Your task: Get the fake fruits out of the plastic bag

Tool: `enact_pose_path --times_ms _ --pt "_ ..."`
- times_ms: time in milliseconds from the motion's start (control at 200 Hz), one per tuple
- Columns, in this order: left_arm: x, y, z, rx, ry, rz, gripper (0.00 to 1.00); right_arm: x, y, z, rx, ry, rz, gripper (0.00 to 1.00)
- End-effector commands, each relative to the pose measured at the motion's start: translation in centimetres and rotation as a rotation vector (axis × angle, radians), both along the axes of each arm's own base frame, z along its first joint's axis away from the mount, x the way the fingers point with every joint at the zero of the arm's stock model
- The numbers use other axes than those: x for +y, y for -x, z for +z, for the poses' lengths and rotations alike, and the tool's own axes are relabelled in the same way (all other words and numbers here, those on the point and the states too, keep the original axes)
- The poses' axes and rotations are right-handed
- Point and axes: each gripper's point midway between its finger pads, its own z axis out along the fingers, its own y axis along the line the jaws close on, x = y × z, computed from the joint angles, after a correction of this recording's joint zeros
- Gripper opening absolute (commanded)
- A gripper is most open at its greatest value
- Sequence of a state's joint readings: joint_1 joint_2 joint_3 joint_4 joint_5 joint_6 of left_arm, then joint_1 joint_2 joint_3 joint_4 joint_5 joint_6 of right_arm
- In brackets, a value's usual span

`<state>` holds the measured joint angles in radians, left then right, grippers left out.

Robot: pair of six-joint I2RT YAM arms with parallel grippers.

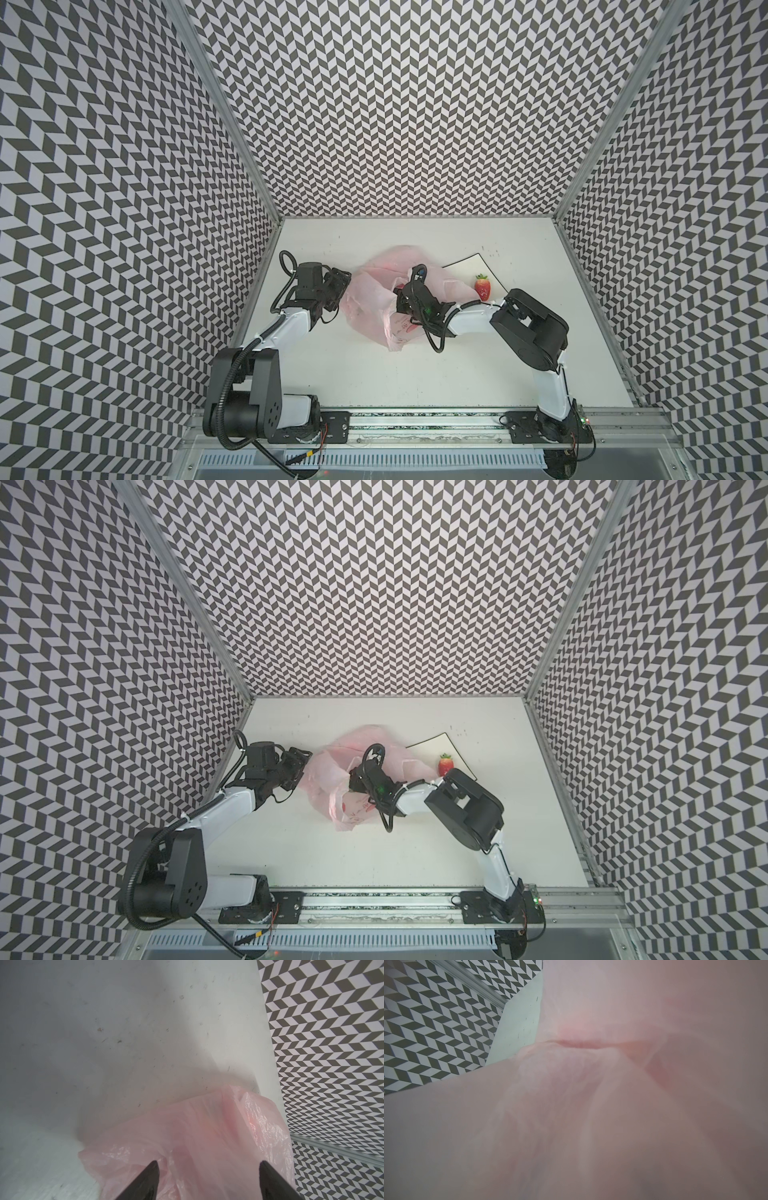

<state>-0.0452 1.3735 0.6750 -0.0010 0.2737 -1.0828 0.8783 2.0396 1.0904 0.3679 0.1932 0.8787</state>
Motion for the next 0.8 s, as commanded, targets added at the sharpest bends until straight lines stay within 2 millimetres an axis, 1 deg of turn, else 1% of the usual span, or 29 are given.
enact_pose_path --times_ms 0,40,55,125,155,235,290,346,416,461,561,621,691,746,796 --pt "0.2 -1.2 0.7 -0.051 -0.033 -0.014 0.66 -0.1 -0.3 2.3 -0.044 -0.041 -0.008 0.6" --pt "0.1 -1.3 0.7 -0.056 -0.034 -0.022 0.66 0.0 -0.4 2.4 -0.046 -0.042 -0.008 0.6" --pt "0.1 -1.3 0.7 -0.057 -0.035 -0.023 0.63 0.0 -0.4 2.5 -0.048 -0.042 -0.009 0.6" --pt "-0.1 -1.5 1.2 -0.084 -0.045 -0.038 0.38 -0.1 -0.4 2.6 -0.052 -0.038 -0.01 0.6" --pt "-0.2 -1.6 1.6 -0.1 -0.052 -0.044 0.3 -0.2 -0.4 2.7 -0.054 -0.037 -0.01 0.6" --pt "-0.6 -2.0 3.1 -0.156 -0.09 -0.068 0.23 -0.3 -0.3 3.0 -0.06 -0.031 -0.009 0.6" --pt "-1.2 -2.2 4.8 -0.205 -0.126 -0.097 0.19 -0.6 -0.3 3.3 -0.06 -0.03 -0.014 0.61" --pt "-1.9 -2.2 6.5 -0.259 -0.16 -0.13 0.12 -0.8 -0.1 4.1 -0.075 -0.03 -0.003 0.61" --pt "-3.1 -2.0 8.6 -0.333 -0.203 -0.181 0.07 -1.0 0.4 5.3 -0.11 -0.041 0.022 0.63" --pt "-4.3 -1.7 10.1 -0.387 -0.227 -0.23 0.04 -1.3 0.7 5.8 -0.124 -0.043 0.029 0.63" --pt "-7.3 -0.5 13.4 -0.509 -0.28 -0.345 0.02 -2.0 1.1 5.9 -0.13 -0.022 0.039 0.64" --pt "-8.6 0.4 15.1 -0.574 -0.308 -0.386 0.02 -2.5 1.4 6.0 -0.131 -0.007 0.036 0.65" --pt "-9.4 1.3 16.2 -0.613 -0.32 -0.412 0.02 -3.1 1.5 5.9 -0.133 0.011 0.029 0.66" --pt "-9.2 1.7 16.2 -0.615 -0.326 -0.413 0.02 -3.4 1.6 5.8 -0.134 0.023 0.023 0.66" --pt "-8.7 1.6 15.3 -0.595 -0.346 -0.396 0.02 -3.5 1.6 5.6 -0.132 0.033 0.018 0.67"
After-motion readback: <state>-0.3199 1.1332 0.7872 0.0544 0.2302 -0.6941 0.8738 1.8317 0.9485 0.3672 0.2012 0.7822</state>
